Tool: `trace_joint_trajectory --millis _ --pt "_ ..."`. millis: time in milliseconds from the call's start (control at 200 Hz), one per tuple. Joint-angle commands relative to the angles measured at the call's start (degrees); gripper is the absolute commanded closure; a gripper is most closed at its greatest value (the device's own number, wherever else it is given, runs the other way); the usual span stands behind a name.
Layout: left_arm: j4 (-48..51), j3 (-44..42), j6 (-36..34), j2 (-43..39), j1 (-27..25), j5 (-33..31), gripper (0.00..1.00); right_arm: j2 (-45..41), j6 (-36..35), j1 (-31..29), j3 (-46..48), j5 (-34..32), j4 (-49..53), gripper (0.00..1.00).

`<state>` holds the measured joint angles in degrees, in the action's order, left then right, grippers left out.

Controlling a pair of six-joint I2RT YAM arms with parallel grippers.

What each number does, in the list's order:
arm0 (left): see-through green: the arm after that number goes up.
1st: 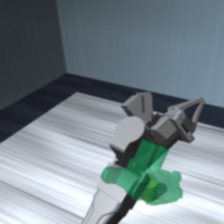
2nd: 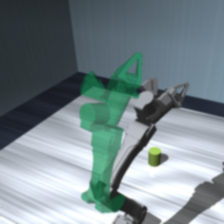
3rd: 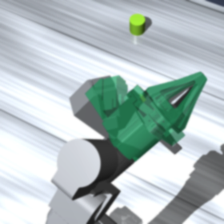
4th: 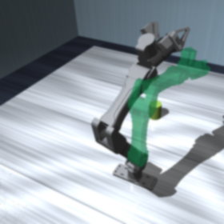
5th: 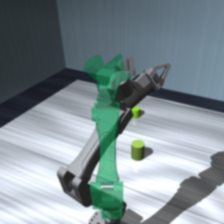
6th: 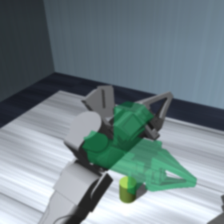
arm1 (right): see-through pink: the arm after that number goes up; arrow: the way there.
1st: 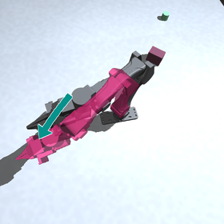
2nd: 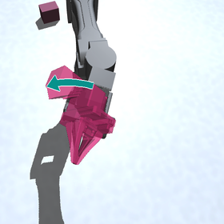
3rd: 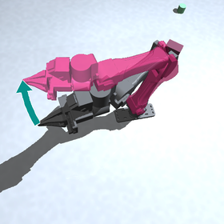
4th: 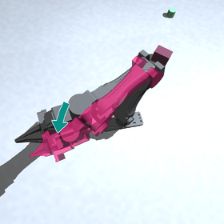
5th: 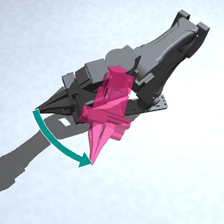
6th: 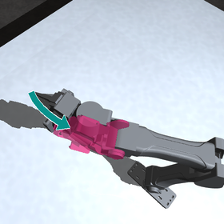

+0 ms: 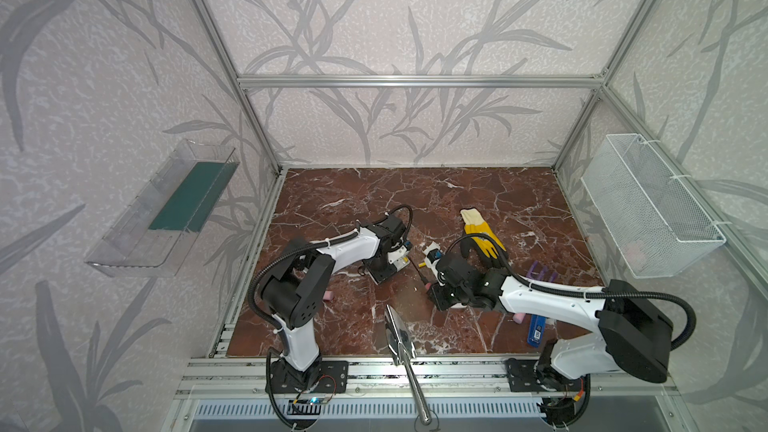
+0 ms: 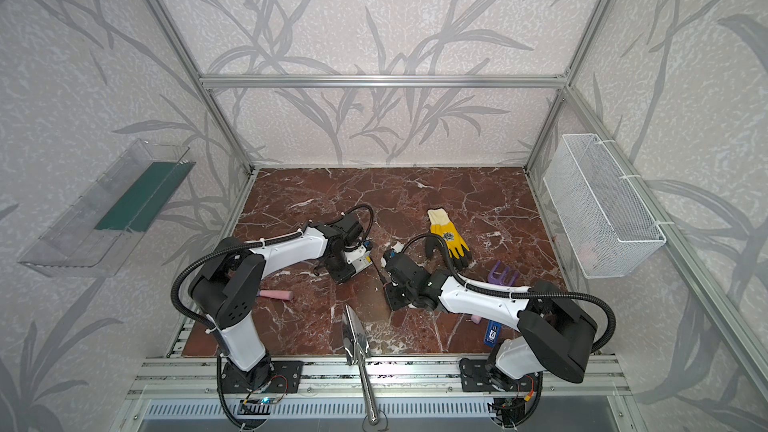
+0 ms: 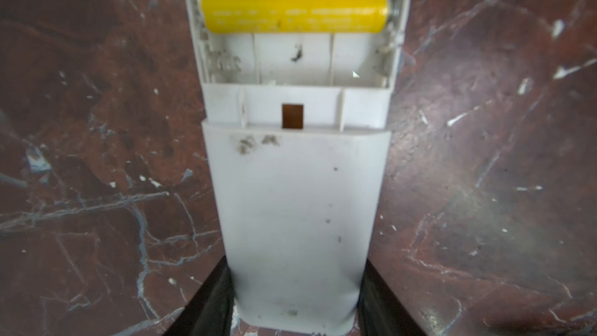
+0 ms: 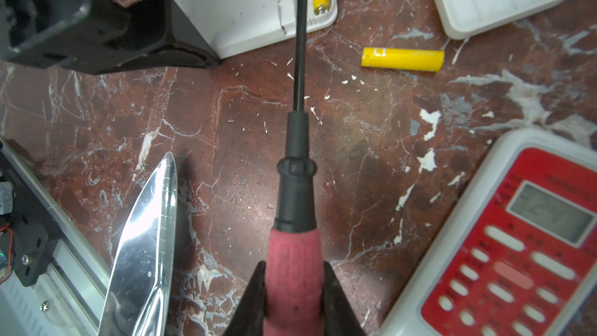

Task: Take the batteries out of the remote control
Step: 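Insert the screwdriver tip under the remaining yellow battery with the right gripper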

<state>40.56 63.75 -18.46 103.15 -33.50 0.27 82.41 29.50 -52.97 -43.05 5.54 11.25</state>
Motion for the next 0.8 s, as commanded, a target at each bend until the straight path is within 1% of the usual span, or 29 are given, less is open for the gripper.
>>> trace_joint_trajectory --millis 0,110,230,465,755,770,795 --pt "-0.09 -1.95 0.67 -0.91 -0.34 1.91 0.56 2.16 2.06 1.35 -2.83 4.54 3.28 1.0" --pt "-1.29 -2.52 0.64 -1.36 -0.7 1.59 0.59 4.67 2.23 1.64 -4.43 6.68 4.74 1.0" --pt "-2.81 -3.03 0.36 -2.32 -2.03 -0.29 0.61 6.19 2.49 1.71 -5.62 7.94 4.96 1.0" --pt "-3.75 -3.3 1.35 -3.03 -4.05 -3.28 0.65 8.25 3.45 1.94 -7.66 7.23 6.39 1.0" --pt "-1.75 -2.37 4.45 -3.24 -6.08 -7.04 0.7 10.35 6.63 2.87 -8.57 5.01 8.31 1.0" --pt "-1.6 -2.23 4.6 -3.26 -6.17 -7.16 0.71 10.46 8.25 2.91 -8.62 5.01 8.37 1.0" --pt "-1.33 -2.03 4.85 -3.12 -6.27 -7.33 0.71 10.68 8.67 2.88 -8.63 5.01 8.38 1.0"
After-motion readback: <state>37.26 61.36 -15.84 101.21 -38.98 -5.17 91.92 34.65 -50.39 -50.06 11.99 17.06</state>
